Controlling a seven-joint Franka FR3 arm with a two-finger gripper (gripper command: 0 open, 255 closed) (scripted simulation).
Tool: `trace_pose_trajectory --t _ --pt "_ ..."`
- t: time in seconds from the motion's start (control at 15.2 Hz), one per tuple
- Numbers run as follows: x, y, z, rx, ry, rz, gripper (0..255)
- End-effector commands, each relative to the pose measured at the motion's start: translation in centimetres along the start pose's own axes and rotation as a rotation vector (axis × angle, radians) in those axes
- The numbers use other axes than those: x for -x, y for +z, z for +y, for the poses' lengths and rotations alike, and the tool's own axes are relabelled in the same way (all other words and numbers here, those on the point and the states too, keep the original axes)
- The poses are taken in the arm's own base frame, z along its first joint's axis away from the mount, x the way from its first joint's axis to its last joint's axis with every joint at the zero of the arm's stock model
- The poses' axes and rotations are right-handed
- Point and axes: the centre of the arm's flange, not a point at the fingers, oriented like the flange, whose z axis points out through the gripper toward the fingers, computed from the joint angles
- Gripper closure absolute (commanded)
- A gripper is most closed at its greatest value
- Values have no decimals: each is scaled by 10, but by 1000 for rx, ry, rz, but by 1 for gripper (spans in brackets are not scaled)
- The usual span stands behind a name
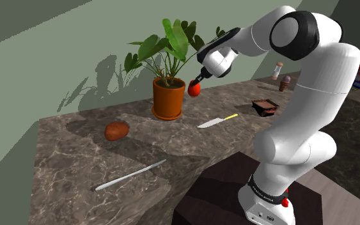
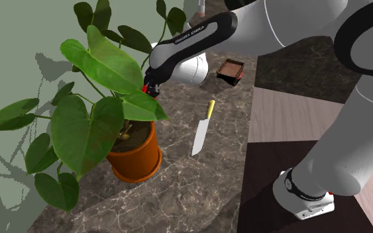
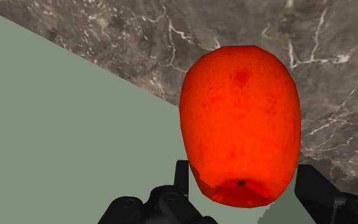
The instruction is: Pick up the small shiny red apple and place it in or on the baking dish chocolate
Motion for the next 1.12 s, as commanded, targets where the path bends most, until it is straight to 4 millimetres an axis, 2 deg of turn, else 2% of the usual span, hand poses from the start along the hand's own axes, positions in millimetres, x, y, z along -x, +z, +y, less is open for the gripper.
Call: trace_pose_trajectory --t 0.0,0.4,1.06 --pt "-7 -8 1 0 0 -1 255" --pt "-25 -32 8 0 0 -1 255" --pt "77 -97 61 0 0 -1 255"
